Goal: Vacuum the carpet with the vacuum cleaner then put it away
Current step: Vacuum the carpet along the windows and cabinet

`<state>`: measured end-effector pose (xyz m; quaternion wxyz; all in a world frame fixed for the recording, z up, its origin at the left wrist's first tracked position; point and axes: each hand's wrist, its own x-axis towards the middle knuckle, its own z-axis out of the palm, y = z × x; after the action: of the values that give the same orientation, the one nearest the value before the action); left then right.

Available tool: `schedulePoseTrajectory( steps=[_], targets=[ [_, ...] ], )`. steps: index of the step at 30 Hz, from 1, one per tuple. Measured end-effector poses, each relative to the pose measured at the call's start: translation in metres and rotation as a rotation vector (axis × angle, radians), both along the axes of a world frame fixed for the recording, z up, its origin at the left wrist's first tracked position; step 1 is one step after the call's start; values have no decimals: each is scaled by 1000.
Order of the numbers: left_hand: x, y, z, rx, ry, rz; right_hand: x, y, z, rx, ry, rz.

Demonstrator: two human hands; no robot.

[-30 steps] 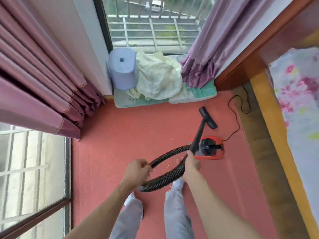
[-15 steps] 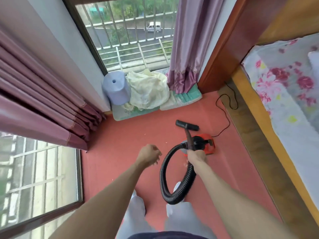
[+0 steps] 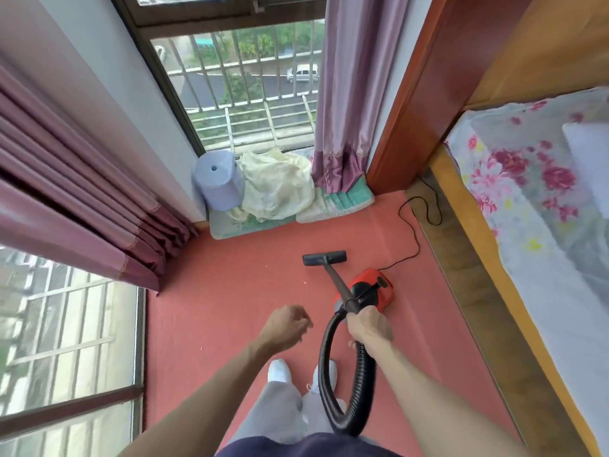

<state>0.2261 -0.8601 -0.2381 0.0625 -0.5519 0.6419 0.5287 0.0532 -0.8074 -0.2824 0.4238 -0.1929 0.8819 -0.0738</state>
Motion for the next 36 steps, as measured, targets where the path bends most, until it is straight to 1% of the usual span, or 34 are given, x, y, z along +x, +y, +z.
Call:
schedulePoseTrajectory(
  steps=[4,8,10,12,16,19,22,23,27,30,32,34,36],
  targets=[
    [11,-8,3,-3,-2,63,7,-4,-12,-2,-102,-126],
    [20,-14,7,-9,41,136,1,-16,-52,-31,-142,-120],
    [27,-13,7,0,64,163,-1,-23,-62,-37,-163,-104],
    [34,-13,5,0,80,176,2,-26,-52,-51,-173,-89],
    [38,-18,-6,23,71,188,4,-14,-24,-54,-56,-24],
    [27,-20,-19,39,54,142,3,12,-20,-13,-34,51],
    [7,-13,-21,85,62,171,-5,37,-13,30,-57,96],
    [-1,-9,-20,100,75,190,-8,42,-9,17,-90,63],
    [-32,13,-16,141,100,229,-27,46,-11,-24,-322,-188],
    [-49,34,-11,143,119,298,-42,45,-16,-120,-409,-254],
    [-57,48,-8,140,114,371,-53,45,-18,-163,-433,-240],
    [-66,65,-9,133,95,446,-69,52,-19,-179,-392,-171],
    [-76,80,-10,141,80,519,-91,62,-34,-191,-322,-79]
  ],
)
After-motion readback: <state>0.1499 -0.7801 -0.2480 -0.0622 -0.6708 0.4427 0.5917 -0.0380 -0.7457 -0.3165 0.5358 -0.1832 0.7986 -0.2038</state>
